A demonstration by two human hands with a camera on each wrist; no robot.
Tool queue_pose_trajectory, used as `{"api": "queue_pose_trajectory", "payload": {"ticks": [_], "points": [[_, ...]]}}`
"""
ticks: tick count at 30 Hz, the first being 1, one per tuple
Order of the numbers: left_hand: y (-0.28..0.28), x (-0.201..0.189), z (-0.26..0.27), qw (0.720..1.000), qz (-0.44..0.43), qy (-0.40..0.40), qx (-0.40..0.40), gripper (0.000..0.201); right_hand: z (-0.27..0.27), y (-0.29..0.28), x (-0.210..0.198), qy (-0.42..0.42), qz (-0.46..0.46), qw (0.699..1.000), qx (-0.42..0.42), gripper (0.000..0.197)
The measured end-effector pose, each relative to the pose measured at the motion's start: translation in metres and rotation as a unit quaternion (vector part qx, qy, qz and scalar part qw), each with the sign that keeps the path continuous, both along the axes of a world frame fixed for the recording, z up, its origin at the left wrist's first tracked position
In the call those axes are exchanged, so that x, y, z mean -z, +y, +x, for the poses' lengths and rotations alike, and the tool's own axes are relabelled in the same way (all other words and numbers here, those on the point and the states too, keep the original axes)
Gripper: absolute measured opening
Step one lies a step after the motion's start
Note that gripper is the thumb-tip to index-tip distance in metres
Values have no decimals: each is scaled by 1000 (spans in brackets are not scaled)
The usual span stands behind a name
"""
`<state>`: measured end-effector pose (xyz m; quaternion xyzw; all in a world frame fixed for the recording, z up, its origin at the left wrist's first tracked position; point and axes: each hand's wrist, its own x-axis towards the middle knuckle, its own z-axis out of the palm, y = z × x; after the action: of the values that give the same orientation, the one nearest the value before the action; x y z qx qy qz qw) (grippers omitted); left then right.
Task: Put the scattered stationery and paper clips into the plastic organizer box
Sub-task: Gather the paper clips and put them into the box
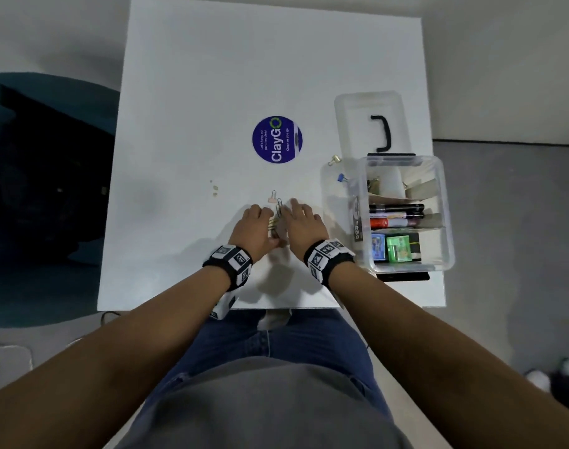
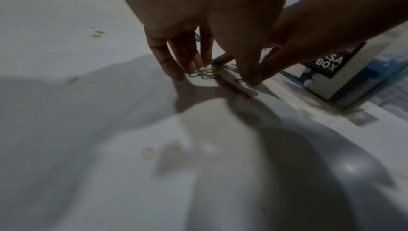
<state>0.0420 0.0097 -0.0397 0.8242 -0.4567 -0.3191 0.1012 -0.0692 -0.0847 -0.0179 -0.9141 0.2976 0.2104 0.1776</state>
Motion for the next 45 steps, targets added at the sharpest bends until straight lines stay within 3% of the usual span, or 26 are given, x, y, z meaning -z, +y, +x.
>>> {"api": "queue_pose_trajectory", "payload": {"ticks": [5, 8, 11, 15, 20, 28, 37, 42, 45], "points": [[0, 5, -3, 1000, -28, 13, 3, 37, -16, 0, 11, -48, 23, 998, 33, 47], [6, 7, 5, 998, -46, 28, 23, 27, -14, -2, 14, -79, 47, 994, 51, 52], [13, 6, 13, 998, -43, 31, 32, 32, -12, -5, 17, -89, 52, 993, 64, 55], [19, 3, 18, 996, -27, 11, 85, 50, -5, -14, 20, -120, 68, 987, 78, 36], [13, 3, 20, 997, -17, -19, 67, 20, 15, -23, 18, -101, 83, 991, 40, 20], [18, 0, 23, 998, -16, -37, 49, 9, 19, -28, 20, -89, 77, 993, -23, 49], [18, 2, 20, 999, 2, -36, -21, 43, 6, -26, 25, -105, 41, 993, -26, 22], [18, 4, 21, 998, 8, -57, 32, 29, 6, -4, 25, -120, 87, 989, 2, 32], [17, 4, 19, 998, 4, -57, 37, 20, 13, 5, 24, -112, 89, 990, -2, 27]]}}
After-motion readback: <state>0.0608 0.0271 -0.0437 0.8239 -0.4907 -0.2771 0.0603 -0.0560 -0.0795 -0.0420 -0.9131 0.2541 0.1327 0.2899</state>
